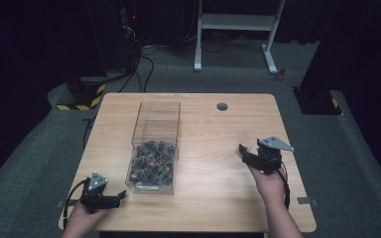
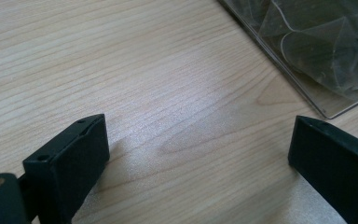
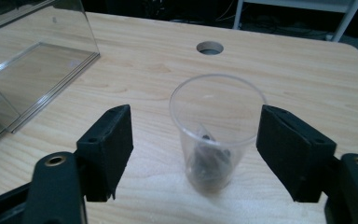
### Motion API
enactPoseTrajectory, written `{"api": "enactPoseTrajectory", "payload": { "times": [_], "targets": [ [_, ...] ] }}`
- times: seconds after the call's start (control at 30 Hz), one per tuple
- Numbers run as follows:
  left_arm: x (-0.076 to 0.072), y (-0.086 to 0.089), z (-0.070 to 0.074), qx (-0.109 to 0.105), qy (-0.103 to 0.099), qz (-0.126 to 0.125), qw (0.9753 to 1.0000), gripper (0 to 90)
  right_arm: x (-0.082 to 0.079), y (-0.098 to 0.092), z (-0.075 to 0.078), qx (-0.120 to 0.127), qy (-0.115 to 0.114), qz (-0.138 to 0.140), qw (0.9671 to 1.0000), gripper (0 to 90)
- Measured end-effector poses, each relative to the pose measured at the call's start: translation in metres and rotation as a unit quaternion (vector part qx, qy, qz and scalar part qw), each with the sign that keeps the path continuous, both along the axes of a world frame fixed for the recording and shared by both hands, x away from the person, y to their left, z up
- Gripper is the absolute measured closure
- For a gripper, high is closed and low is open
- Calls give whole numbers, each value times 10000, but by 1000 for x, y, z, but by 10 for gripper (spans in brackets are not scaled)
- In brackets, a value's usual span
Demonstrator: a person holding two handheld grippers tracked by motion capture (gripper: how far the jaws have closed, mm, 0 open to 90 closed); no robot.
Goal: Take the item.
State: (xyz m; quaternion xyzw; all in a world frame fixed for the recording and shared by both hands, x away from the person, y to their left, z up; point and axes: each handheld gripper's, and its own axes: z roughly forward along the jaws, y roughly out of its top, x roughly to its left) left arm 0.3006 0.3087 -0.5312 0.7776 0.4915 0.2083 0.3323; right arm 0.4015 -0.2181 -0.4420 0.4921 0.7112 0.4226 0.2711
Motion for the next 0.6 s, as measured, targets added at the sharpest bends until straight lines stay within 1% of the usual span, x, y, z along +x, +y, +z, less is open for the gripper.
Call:
{"api": "enactPoseTrajectory", "payload": {
  "times": [0.2,0.33,0.6],
  "targets": [
    [0,0,0,1,0,-1,10000,54,-11,-1,-11,-97,73,31,9999,244],
    [0,0,0,0,0,0,10000,55,-18,-4,-20,-137,132,-12,9998,237],
    [0,0,0,2,0,0,10000,55,-32,-7,-45,-224,336,-72,9992,230]
  ]
}}
